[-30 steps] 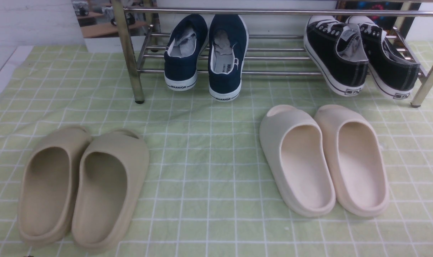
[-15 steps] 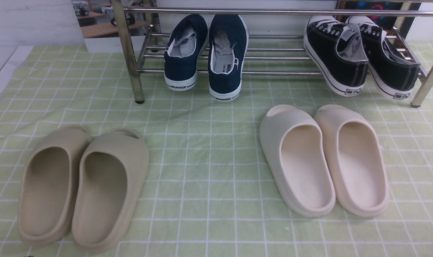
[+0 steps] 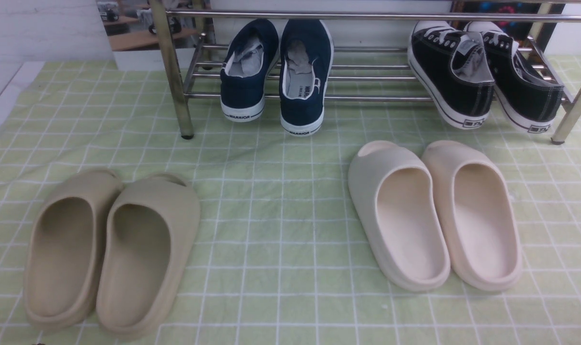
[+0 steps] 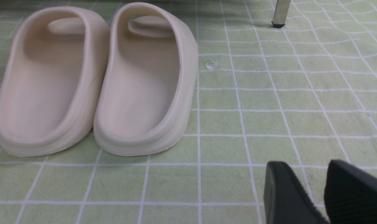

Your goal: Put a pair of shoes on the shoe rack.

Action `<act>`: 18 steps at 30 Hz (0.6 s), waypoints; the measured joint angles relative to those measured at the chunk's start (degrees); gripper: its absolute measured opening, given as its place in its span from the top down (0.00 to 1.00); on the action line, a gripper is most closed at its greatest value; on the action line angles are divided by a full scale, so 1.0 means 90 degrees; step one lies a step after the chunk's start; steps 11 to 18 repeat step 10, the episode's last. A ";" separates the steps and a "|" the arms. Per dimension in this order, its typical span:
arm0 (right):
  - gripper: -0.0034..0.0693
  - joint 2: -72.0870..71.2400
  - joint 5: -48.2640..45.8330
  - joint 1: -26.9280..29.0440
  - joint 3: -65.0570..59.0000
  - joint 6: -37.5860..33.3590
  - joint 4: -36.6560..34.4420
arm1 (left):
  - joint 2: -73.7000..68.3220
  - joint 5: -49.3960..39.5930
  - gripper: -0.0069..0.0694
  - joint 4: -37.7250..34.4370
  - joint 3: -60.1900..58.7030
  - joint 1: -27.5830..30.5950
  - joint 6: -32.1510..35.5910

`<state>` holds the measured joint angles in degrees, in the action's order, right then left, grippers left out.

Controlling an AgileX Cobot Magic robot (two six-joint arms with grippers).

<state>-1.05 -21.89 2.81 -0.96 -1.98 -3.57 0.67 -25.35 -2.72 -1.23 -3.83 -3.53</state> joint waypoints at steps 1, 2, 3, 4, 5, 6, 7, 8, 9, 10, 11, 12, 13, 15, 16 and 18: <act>0.62 0.0000 0.0000 0.0000 0.0000 0.0000 0.0000 | 0.0000 0.0000 0.89 0.0000 0.0000 0.0000 0.0000; 0.62 0.0000 0.0000 0.0000 0.0000 0.0000 0.0000 | 0.0000 0.0000 0.89 0.0000 0.0000 0.0000 0.0000; 0.62 0.0000 0.0000 0.0000 0.0000 0.0000 0.0000 | 0.0000 0.0000 0.89 0.0000 0.0000 0.0000 0.0000; 0.62 0.0000 0.0000 0.0000 0.0000 0.0000 0.0000 | 0.0000 0.0000 0.89 -0.0005 0.0000 0.0000 0.0000; 0.62 0.0000 0.0000 0.0000 0.0000 0.0000 0.0000 | 0.0000 0.0000 0.89 -0.0005 0.0000 0.0000 0.0000; 0.62 0.0000 0.0000 0.0000 0.0000 0.0000 0.0000 | 0.0000 0.0000 0.89 -0.0005 0.0000 0.0000 0.0000; 0.62 0.0000 0.0000 0.0000 0.0000 0.0000 0.0000 | 0.0000 0.0000 0.89 -0.0005 0.0000 0.0000 0.0000; 0.62 0.0000 0.0000 0.0000 0.0000 0.0000 0.0000 | 0.0000 0.0000 0.89 -0.0005 0.0000 0.0000 0.0000; 0.62 0.0000 0.0000 0.0000 0.0000 0.0000 0.0000 | 0.0000 0.0005 0.89 -0.0005 0.0000 0.0000 0.0000; 0.62 0.0000 0.0000 0.0000 0.0000 0.0000 0.0000 | 0.0000 0.0005 0.89 -0.0005 0.0000 0.0000 0.0000; 0.62 0.0000 0.0000 0.0000 0.0000 0.0000 0.0000 | 0.0000 0.0005 0.89 -0.0005 0.0000 0.0000 0.0000; 0.62 0.0000 0.0000 0.0000 0.0000 0.0000 0.0000 | 0.0000 0.0005 0.89 -0.0005 0.0000 0.0000 0.0000; 0.62 0.0000 0.0000 0.0000 0.0000 0.0000 0.0000 | 0.0000 0.0005 0.89 -0.0005 0.0000 0.0000 0.0000; 0.62 0.0000 0.0000 0.0000 0.0000 0.0000 0.0000 | 0.0000 0.0005 0.89 -0.0005 0.0000 0.0000 0.0000; 0.62 0.0000 0.0000 0.0000 0.0000 0.0000 0.0000 | 0.0000 0.0005 0.89 -0.0005 0.0000 0.0000 0.0000; 0.62 0.0000 0.0000 0.0000 0.0000 0.0000 0.0000 | 0.0000 0.0005 0.89 -0.0005 0.0000 0.0000 0.0000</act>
